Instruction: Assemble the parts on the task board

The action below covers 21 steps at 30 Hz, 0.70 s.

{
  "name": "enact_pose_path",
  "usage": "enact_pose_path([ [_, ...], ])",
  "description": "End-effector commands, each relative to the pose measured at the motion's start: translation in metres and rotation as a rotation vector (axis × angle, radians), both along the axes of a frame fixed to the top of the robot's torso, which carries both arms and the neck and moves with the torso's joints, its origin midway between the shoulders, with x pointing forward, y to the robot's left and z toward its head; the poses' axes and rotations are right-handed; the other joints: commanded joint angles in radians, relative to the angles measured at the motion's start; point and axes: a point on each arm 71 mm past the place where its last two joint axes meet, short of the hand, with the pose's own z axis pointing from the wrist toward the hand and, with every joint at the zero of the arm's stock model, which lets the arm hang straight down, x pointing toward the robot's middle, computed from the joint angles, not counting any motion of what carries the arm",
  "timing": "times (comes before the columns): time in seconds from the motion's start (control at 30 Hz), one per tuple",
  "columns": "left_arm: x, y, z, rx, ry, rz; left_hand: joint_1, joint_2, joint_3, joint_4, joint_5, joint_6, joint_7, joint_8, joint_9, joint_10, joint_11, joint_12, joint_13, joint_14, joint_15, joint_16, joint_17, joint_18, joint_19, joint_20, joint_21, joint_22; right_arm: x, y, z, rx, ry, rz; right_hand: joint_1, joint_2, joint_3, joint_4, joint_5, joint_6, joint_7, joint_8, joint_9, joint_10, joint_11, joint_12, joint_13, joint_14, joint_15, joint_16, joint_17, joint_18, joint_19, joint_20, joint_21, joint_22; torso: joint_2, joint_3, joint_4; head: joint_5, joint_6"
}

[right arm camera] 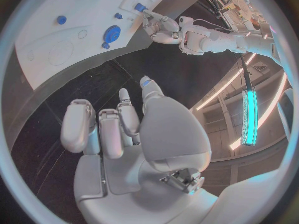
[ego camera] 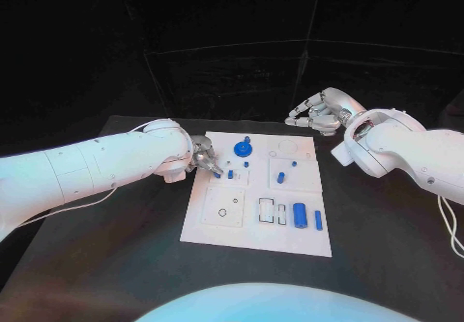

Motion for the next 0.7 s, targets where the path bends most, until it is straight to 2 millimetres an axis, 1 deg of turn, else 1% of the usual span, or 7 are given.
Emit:
enact_pose_path([
  [0.03,-0.0019,-0.0005,-0.0037,0.015,0.024,-0.006,-0.022,-0.010,0.093,-0.088,0.005,0.009,-0.008,0.009,0.004,0.011,-0.002,0.008,0.004,0.104,-0.002,0.003,0.263,-0.011,0.006,-0.001,0.006,0.003,0.0000,0.0007,0.0017,0.005,-0.006,0.005,-0.002,0.007,-0.005,0.002,0.002,-0.006,0.001,0.005,-0.001,-0.004,0.000,-0.005,-0.001,0.059,-0.005,-0.004,0.038,-0.004,-0.008,0.000,-0.005,0.000,0.000,0.0008,-0.0005,0.000,0.000],
  [0.1,-0.0015,-0.0010,-0.0038,0.012,0.025,-0.004,-0.060,-0.019,0.074,-0.065,0.004,0.018,-0.008,0.013,0.006,0.014,-0.002,0.011,0.007,0.104,-0.002,0.003,0.263,-0.011,0.008,-0.001,0.008,0.006,-0.0001,0.0007,0.0018,0.005,-0.006,0.005,-0.002,0.007,-0.005,0.002,0.002,-0.006,0.001,0.005,-0.001,-0.004,0.000,-0.005,-0.001,0.059,-0.005,-0.004,0.038,-0.004,-0.008,0.000,-0.005,0.000,0.000,0.0009,0.0006,-0.001,-0.001],
  [0.13,-0.0013,-0.0012,-0.0039,0.011,0.026,-0.003,-0.092,-0.029,0.053,-0.046,0.004,0.025,-0.010,0.017,0.007,0.016,-0.003,0.014,0.010,0.104,-0.003,0.003,0.263,-0.012,0.008,-0.001,0.009,0.008,-0.0001,0.0007,0.0018,0.005,-0.006,0.005,-0.002,0.007,-0.005,0.002,0.002,-0.006,0.001,0.005,-0.001,-0.004,0.000,-0.005,-0.001,0.059,-0.005,-0.004,0.038,-0.004,-0.008,0.000,-0.005,0.000,0.000,0.0008,0.0008,-0.001,-0.001],
  [0.37,-0.0001,-0.0031,-0.0046,0.011,0.033,-0.005,-0.158,-0.047,-0.008,-0.008,0.002,0.045,-0.016,0.032,0.014,0.025,-0.009,0.027,0.023,0.104,-0.009,0.003,0.263,-0.013,0.012,-0.005,0.016,0.018,-0.0003,0.0010,0.0018,0.005,-0.005,0.006,-0.002,0.007,-0.005,0.002,0.002,-0.006,0.001,0.005,-0.001,-0.004,0.000,-0.005,-0.001,0.059,-0.005,-0.004,0.038,-0.004,-0.008,0.000,-0.005,0.000,0.000,0.0005,0.0003,0.000,-0.002],
  [0.4,0.0001,-0.0033,-0.0047,0.012,0.034,-0.005,-0.163,-0.047,-0.014,-0.004,0.004,0.047,-0.017,0.034,0.015,0.026,-0.010,0.028,0.024,0.104,-0.009,0.003,0.263,-0.014,0.013,-0.006,0.017,0.019,-0.0004,0.0010,0.0018,0.005,-0.006,0.006,-0.002,0.007,-0.005,0.002,0.002,-0.006,0.001,0.005,-0.001,-0.004,0.000,-0.005,-0.001,0.059,-0.005,-0.004,0.038,-0.004,-0.008,0.000,-0.005,0.000,0.000,0.0009,0.0003,0.000,-0.003],
  [0.57,0.0022,-0.0022,-0.0054,0.015,0.035,0.000,-0.173,-0.042,-0.036,0.004,0.004,0.052,-0.022,0.043,0.020,0.029,-0.014,0.034,0.030,0.104,-0.013,0.003,0.263,-0.014,0.014,-0.009,0.019,0.023,-0.0009,0.0019,0.0019,0.006,-0.005,0.009,-0.002,0.007,-0.006,0.002,0.002,-0.006,0.001,0.005,-0.001,-0.005,0.000,-0.007,-0.003,0.059,-0.005,-0.005,0.037,-0.004,-0.009,0.000,-0.006,-0.002,-0.001,-0.0001,-0.0002,-0.001,-0.004],
  [0.7,0.0049,0.0005,-0.0058,0.018,0.031,0.011,-0.176,-0.039,-0.043,0.008,0.004,0.051,-0.023,0.045,0.022,0.028,-0.015,0.032,0.027,0.104,-0.014,0.003,0.263,-0.014,0.014,-0.010,0.018,0.022,-0.0014,0.0027,0.0022,0.007,-0.006,0.013,-0.002,0.007,-0.006,0.002,0.002,-0.006,0.001,0.005,-0.001,-0.005,0.000,-0.007,-0.003,0.059,-0.005,-0.005,0.037,-0.004,-0.009,0.000,-0.006,-0.002,-0.001,0.0000,-0.0003,-0.002,-0.002],
])
